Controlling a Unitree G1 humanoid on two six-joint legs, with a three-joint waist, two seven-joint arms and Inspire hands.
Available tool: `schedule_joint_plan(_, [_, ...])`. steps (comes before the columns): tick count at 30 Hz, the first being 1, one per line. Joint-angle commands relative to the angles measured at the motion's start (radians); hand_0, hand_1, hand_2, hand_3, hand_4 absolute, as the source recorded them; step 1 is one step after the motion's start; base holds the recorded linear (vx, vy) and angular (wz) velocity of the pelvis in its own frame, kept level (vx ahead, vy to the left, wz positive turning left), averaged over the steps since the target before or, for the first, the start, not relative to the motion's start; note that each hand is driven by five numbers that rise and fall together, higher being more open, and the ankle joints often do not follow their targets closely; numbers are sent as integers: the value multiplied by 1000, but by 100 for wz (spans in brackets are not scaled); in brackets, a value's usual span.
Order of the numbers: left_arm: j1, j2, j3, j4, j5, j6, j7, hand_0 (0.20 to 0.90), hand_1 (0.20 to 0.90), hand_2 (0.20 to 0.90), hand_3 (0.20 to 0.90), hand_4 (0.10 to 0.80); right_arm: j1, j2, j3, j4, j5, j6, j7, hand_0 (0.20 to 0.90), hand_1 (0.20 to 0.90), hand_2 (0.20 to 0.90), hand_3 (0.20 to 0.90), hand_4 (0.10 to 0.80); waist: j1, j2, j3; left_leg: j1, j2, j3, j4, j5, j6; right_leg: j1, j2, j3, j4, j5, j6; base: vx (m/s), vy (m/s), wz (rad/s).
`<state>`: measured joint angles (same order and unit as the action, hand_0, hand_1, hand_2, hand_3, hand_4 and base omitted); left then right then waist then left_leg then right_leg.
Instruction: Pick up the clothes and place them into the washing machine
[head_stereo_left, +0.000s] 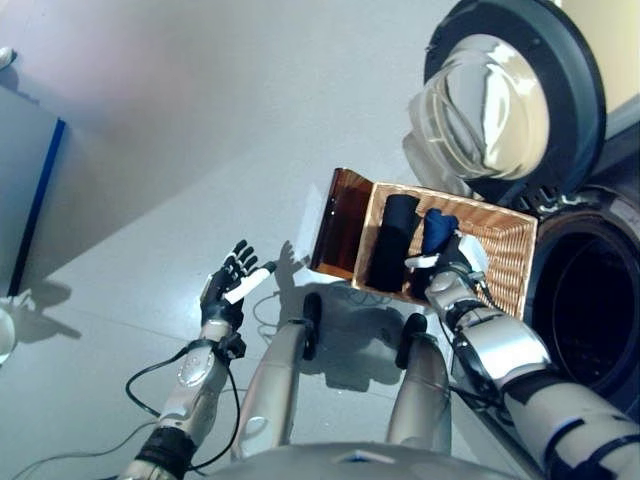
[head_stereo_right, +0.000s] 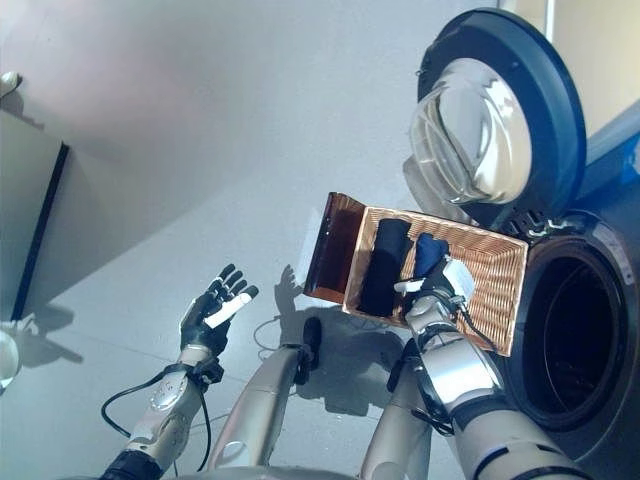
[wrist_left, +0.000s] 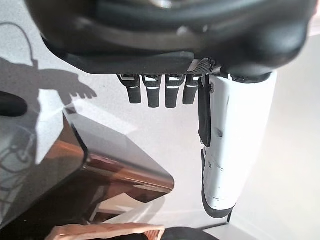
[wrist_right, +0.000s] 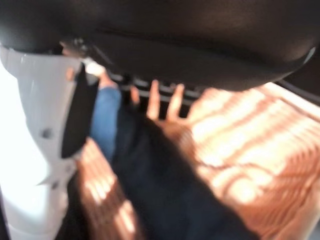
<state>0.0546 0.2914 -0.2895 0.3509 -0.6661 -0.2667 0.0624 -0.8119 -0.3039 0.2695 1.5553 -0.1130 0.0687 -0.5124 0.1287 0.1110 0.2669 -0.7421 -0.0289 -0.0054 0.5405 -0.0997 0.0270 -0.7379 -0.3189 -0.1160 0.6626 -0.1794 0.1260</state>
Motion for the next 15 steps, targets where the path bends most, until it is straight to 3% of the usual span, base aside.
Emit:
schedule_joint_plan(1, [-3,73,22,-139,26,-43,-29,900,900,900,900,800,-2,-29,0,30,-58,41,40,900,900,900,900,800,42,26,-11,12,12,-8,99,-124,-26,56,-4,17,-53,89,6,99,-9,25])
schedule_joint_plan(4, [5,76,34,-151,36,-37,-39,900,900,900,900,800,26,-55,-18,27,-67,43,55,900,900,900,900,800,50,29,-16,-3,7,-11,107,-126,-21,38,-8,19,-40,84,6,1,24,9])
schedule_joint_plan(5, [7,78,36,-156,36,-37,-41,900,900,900,900,800,29,-66,-22,30,-67,44,57,691,691,691,691,651,53,31,-17,-9,5,-12,109,-127,-20,35,-9,19,-38,82,5,0,0,0])
schedule_joint_plan(7, [12,82,37,-164,37,-37,-45,900,900,900,900,800,28,-80,-28,34,-65,45,59,420,420,420,420,457,57,32,-17,-15,3,-12,114,-128,-19,31,-11,19,-31,79,5,0,0,0])
schedule_joint_plan(8, [23,84,40,-182,33,-35,-55,900,900,900,900,800,29,-104,-37,41,-66,50,69,200,200,200,200,300,63,37,-19,-27,-1,-16,122,-129,-16,19,-14,17,-21,78,6,0,0,0])
schedule_joint_plan(15, [46,98,52,-213,21,-32,-87,900,900,900,900,800,17,-194,-53,72,-86,64,109,200,200,200,200,300,86,52,-29,-65,-7,-22,154,-132,-12,-25,-24,22,27,62,9,-14,-1,13])
